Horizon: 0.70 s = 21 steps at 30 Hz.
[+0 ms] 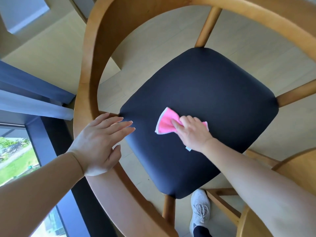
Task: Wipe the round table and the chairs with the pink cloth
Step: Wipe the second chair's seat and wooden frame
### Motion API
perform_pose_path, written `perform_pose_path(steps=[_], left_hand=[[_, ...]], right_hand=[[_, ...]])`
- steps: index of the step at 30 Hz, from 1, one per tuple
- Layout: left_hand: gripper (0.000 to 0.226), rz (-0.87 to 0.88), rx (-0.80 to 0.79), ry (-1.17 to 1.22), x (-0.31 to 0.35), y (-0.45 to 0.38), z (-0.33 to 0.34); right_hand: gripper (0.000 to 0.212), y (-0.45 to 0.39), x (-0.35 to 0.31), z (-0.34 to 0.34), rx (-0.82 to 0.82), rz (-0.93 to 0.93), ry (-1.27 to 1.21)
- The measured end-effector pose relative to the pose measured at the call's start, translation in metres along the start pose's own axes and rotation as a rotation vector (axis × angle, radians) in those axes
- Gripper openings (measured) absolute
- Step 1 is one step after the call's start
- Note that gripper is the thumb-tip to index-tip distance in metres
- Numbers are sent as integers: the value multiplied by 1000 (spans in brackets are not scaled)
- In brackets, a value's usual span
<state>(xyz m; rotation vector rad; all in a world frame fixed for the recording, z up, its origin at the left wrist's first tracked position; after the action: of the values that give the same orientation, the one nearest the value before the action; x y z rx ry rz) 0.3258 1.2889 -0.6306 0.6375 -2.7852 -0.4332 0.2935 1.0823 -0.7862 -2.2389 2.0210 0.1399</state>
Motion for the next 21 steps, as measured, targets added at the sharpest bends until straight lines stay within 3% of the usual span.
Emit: perform_pose_path(steps=[8, 13, 15, 18, 21], left_hand=[[56, -12, -68, 12, -1, 0, 3], [56, -27, -143, -6, 1, 0, 5], [56, 1, -170, -26, 2, -4, 6], [56, 57, -188, -86, 2, -38, 7], [54, -70, -79, -45, -10, -89, 12]], right_hand=[[46, -48, 118, -17, 27, 419, 112], [51, -42, 113, -8, -58, 530, 78], [56, -32, 93, -5, -95, 509, 49], [68, -5, 50, -4, -106, 309, 59], [66, 14, 35, 1, -144, 163, 56]])
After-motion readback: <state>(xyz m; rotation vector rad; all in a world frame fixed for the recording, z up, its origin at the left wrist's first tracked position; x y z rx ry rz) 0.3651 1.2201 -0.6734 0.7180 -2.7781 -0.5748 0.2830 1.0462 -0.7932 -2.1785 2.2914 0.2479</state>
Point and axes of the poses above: each hand's wrist, its own y-axis away from the middle knuckle, its own z-axis out of the palm, x = y × z, the point moved 7 cm from there along -y, towards the middle knuckle, and after that the axes turned 15 degrees about z, right-handed, at the moved point
